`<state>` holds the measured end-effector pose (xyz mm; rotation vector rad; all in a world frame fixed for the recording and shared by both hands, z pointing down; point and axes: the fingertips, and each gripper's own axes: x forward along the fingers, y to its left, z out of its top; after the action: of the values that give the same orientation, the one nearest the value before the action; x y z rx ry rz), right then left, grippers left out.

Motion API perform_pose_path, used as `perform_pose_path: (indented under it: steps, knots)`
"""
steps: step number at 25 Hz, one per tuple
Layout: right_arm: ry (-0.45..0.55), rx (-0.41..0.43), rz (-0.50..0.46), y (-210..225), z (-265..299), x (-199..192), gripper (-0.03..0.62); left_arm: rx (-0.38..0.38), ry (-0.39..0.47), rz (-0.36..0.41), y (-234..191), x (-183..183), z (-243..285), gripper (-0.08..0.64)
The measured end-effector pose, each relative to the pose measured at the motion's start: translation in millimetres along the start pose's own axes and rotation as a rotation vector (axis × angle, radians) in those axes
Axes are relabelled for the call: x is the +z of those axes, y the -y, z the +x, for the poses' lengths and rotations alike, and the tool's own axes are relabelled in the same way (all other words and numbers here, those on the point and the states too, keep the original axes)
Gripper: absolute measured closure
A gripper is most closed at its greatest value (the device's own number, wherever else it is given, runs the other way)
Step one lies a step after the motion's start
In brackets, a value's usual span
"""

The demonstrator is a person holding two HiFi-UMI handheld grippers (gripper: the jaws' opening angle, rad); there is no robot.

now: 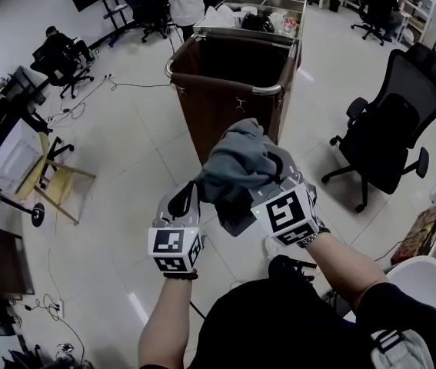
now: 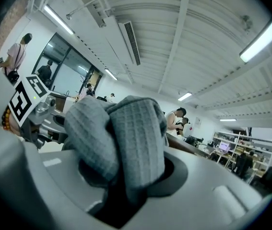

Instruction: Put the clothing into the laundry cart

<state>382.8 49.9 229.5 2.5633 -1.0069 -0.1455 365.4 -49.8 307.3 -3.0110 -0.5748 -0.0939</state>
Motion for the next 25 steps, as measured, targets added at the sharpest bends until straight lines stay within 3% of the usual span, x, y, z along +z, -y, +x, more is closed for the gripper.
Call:
perform_pose_path:
  steps: [14,17,21,25]
  knots:
    - [0.152,-0.011,-0.024,124.8,32.9,51.1,0.439,0.023,0.02,0.031,4.6,25.1,98.8,0.558]
    - [0.113,-0.02,0.054,151.1,41.8,57.1,0.439,0.038,0.022,0.035,1.8,26.9,117.8,0.557]
    - [0.255,-0.033,-0.033,194.7,59.9,83.3,0.439,0.064,0.012,0.035,-4.5,17.1,142.2,0.558]
    - [0.299,-0.057,-0.043,230.2,73.0,106.2,0.439,0.087,0.003,0.034,-7.3,13.9,156.8,0.557]
